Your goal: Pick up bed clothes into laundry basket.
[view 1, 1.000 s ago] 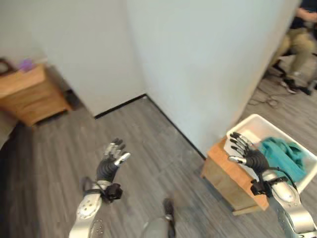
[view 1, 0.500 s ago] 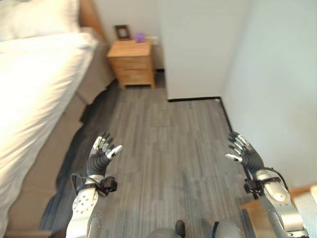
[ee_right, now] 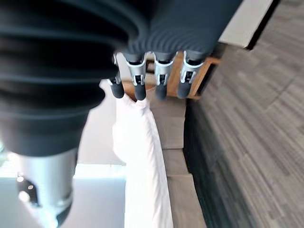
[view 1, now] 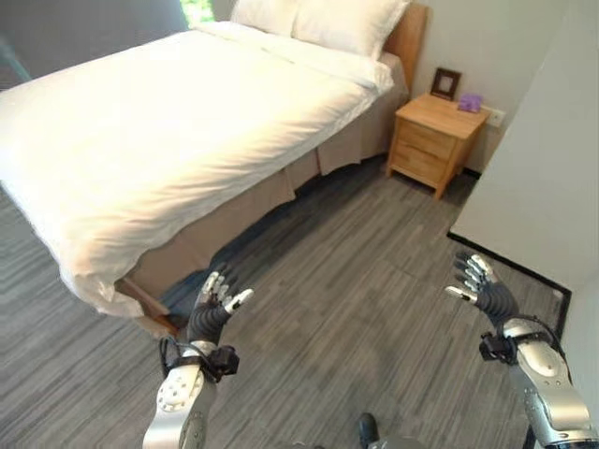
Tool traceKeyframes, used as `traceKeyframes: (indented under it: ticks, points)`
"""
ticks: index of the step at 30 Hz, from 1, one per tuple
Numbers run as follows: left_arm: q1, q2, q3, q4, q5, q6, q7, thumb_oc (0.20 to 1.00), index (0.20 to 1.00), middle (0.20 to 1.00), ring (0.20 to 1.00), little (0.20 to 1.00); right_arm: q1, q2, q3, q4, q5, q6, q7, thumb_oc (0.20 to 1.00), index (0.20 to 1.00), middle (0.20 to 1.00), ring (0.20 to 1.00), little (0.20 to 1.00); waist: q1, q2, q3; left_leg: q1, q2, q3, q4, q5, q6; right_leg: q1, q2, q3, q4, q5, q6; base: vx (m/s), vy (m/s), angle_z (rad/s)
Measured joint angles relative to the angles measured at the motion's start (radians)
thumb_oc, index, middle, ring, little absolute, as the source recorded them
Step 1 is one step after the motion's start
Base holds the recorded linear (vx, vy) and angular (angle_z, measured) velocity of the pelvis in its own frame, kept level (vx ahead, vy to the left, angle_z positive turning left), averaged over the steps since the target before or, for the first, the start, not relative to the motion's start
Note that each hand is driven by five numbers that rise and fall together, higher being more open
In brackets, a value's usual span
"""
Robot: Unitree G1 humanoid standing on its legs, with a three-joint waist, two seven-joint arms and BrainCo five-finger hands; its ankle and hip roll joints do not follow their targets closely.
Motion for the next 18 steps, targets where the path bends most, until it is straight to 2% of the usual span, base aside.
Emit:
traceKeyframes:
  ticks: [1,2,3,4,5,6,8,9,12,14,15,18]
  points:
    - [-0.008,0.004,-0.004,-0.014,0.000,-0.005,0.001,1.000,1.000,1.000,1.000,1.000,0.004,-0.008,-0.001,0.005,0.000,-0.002,0.001,1.000,1.000,1.000,1.000,1.000,0.004,-0.003,0.006,-0.016,0.041,0.088,0.005,-0.008,-0.005,-0.004,0.009,-0.025,0.010,-0.017,-0.017,-0.09,-0.187,0.89]
    - [0.003,0.015,-0.006,-0.019,0.000,-0.005,0.002,1.000,1.000,1.000,1.000,1.000,0.006,-0.009,0.000,0.007,-0.001,-0.003,0.000,1.000,1.000,1.000,1.000,1.000,0.008,-0.002,0.010,-0.028,0.065,0.154,-0.003,-0.010,0.000,-0.013,0.014,-0.048,0.030,-0.029,-0.022,-0.07,-0.168,0.71]
    - [0.008,0.019,-0.009,-0.018,0.000,-0.003,0.002,1.000,1.000,1.000,1.000,1.000,0.013,-0.010,-0.004,-0.002,-0.001,-0.008,-0.001,1.000,1.000,1.000,1.000,1.000,-0.004,0.003,0.017,-0.040,0.099,0.278,-0.011,-0.013,0.002,-0.008,0.012,-0.093,0.027,-0.034,-0.027,-0.03,-0.111,1.07]
    - [0.004,0.018,-0.012,-0.017,0.000,0.001,0.002,1.000,1.000,1.000,1.000,1.000,0.039,0.002,-0.021,-0.013,-0.002,-0.010,-0.002,1.000,1.000,1.000,1.000,1.000,-0.023,-0.005,0.031,-0.052,0.128,0.389,0.001,-0.025,0.010,-0.012,0.000,-0.135,0.027,-0.054,-0.033,-0.05,-0.046,1.13]
    - [0.015,0.021,-0.013,-0.018,0.002,0.006,0.003,1.000,1.000,1.000,1.000,1.000,0.056,0.033,-0.024,-0.014,-0.004,-0.008,-0.005,1.000,1.000,1.000,1.000,1.000,-0.021,-0.028,0.040,-0.052,0.137,0.458,0.013,-0.028,0.005,-0.013,-0.031,-0.152,0.031,-0.058,-0.030,0.01,-0.001,1.25]
    - [0.016,0.022,-0.026,-0.019,0.002,0.014,0.001,1.000,1.000,1.000,1.000,1.000,0.079,0.063,-0.029,-0.035,-0.006,-0.009,-0.016,1.000,1.000,1.000,1.000,1.000,-0.032,-0.023,0.045,-0.036,0.140,0.530,-0.001,-0.026,0.001,-0.011,-0.059,-0.178,0.028,-0.058,-0.013,0.02,0.023,0.85]
    - [0.016,0.021,-0.037,-0.022,0.014,0.015,0.000,1.000,1.000,1.000,1.000,1.000,0.079,0.062,-0.032,-0.041,-0.009,-0.009,-0.022,1.000,1.000,1.000,1.000,1.000,-0.053,0.034,0.041,0.011,0.154,0.505,-0.068,-0.016,-0.013,-0.013,-0.046,-0.197,0.032,-0.055,0.005,0.04,0.037,0.49]
    - [0.010,0.022,-0.035,-0.024,0.039,0.018,0.002,1.000,1.000,1.000,1.000,1.000,0.087,0.075,-0.026,-0.036,-0.010,-0.008,-0.029,1.000,1.000,1.000,1.000,1.000,-0.054,0.048,0.039,0.018,0.140,0.487,-0.102,0.016,-0.024,-0.010,-0.059,-0.191,0.032,-0.050,0.032,0.04,0.037,0.19]
    - [0.009,0.024,-0.022,-0.040,0.050,0.017,0.005,1.000,1.000,1.000,1.000,1.000,0.110,0.075,-0.026,-0.038,-0.010,-0.008,-0.031,1.000,1.000,1.000,1.000,1.000,-0.052,0.050,0.028,0.021,0.106,0.485,-0.125,0.031,-0.003,-0.008,-0.089,-0.186,0.022,-0.031,0.060,0.02,0.053,0.14]
    - [0.014,0.024,-0.013,-0.050,0.052,0.017,0.009,0.533,0.533,0.533,0.533,0.533,0.110,0.074,-0.016,-0.037,-0.011,-0.007,-0.030,1.000,1.000,1.000,1.000,1.000,-0.050,0.043,0.018,0.029,0.089,0.482,-0.142,0.050,0.005,-0.001,-0.101,-0.186,-0.001,-0.016,0.071,0.01,0.052,0.09]
    - [0.022,0.024,-0.013,-0.050,0.069,0.017,0.011,0.200,0.200,0.200,0.200,0.200,0.108,0.074,-0.006,-0.037,-0.012,-0.006,-0.031,1.000,1.000,1.000,1.000,1.000,-0.052,0.039,0.010,0.034,0.082,0.477,-0.151,0.055,0.007,0.009,-0.106,-0.188,-0.017,-0.005,0.070,0.01,0.034,0.08]
    - [0.037,0.025,-0.012,-0.051,0.077,0.017,0.011,0.200,0.200,0.200,0.200,0.200,0.102,0.075,0.016,-0.037,-0.016,-0.006,-0.029,1.000,1.000,1.000,1.000,1.000,-0.051,0.028,-0.006,0.039,0.076,0.472,-0.152,0.056,0.008,0.029,-0.109,-0.192,-0.050,0.010,0.076,0.01,0.034,0.07]
